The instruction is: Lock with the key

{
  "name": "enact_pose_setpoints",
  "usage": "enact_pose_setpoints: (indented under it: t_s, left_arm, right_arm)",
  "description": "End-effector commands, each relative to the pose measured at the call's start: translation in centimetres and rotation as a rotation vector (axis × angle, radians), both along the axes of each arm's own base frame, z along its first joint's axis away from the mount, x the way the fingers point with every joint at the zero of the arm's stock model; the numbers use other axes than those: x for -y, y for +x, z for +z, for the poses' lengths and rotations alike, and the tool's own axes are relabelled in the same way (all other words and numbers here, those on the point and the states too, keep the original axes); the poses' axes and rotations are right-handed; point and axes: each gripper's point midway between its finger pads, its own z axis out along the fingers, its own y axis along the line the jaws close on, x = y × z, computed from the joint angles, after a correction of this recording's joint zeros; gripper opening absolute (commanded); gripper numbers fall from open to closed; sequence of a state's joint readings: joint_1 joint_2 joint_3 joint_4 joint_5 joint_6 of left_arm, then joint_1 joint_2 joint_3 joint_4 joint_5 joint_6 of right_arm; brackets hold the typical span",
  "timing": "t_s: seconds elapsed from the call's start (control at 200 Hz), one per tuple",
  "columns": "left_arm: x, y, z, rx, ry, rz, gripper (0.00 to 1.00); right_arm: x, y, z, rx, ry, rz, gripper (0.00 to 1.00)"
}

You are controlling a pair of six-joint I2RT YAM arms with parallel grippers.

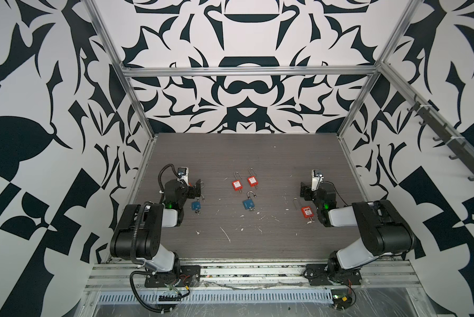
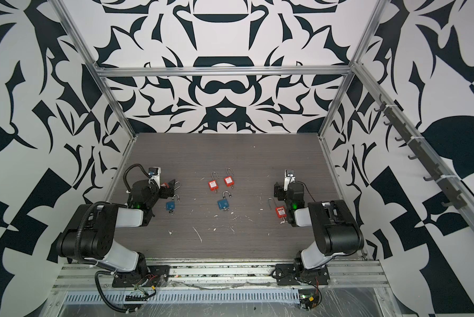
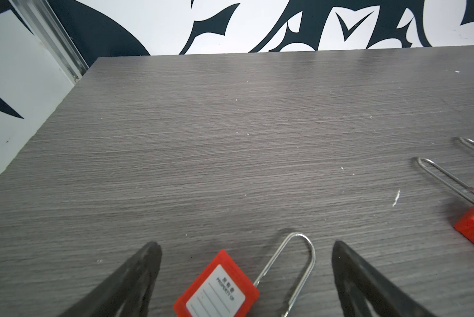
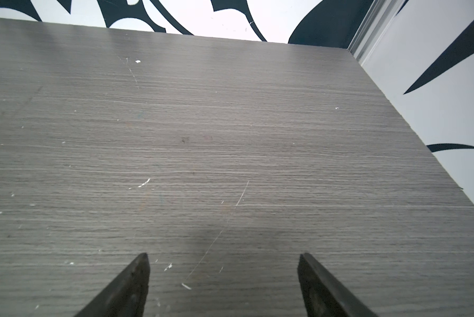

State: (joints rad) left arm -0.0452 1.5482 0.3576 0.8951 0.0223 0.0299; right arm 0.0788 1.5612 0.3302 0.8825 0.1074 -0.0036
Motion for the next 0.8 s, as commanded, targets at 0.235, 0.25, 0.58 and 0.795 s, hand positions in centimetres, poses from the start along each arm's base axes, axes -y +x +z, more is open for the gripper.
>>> enact_pose_setpoints:
  t_s: [0.235, 0.25, 0.58, 0.795]
  left_arm:
    - [-1.4, 0.9, 2.2, 0.021, -0.004, 0.095, 0.99]
    - [-1.3, 0.9, 2.3, 0.016, -0.003, 0.090, 0.99]
    - [3.9, 0.0, 8.9, -0.095, -0.060, -0.036, 0.99]
    - [11.1, -2.4, 10.8, -0.147, -0.111, -0.214, 0.99]
  right_arm:
    - [0.8, 1.3, 7.1, 0.026, 0.010, -0.071, 0.81]
    - [0.8, 1.1, 7.2, 0.013, 0.016, -0.071, 0.80]
    - [0.6, -4.1, 7.3, -0.379, 0.224, -0.284, 0.74]
    - [-3.6, -8.8, 5.6, -0.510, 0.278, -0.201, 0.74]
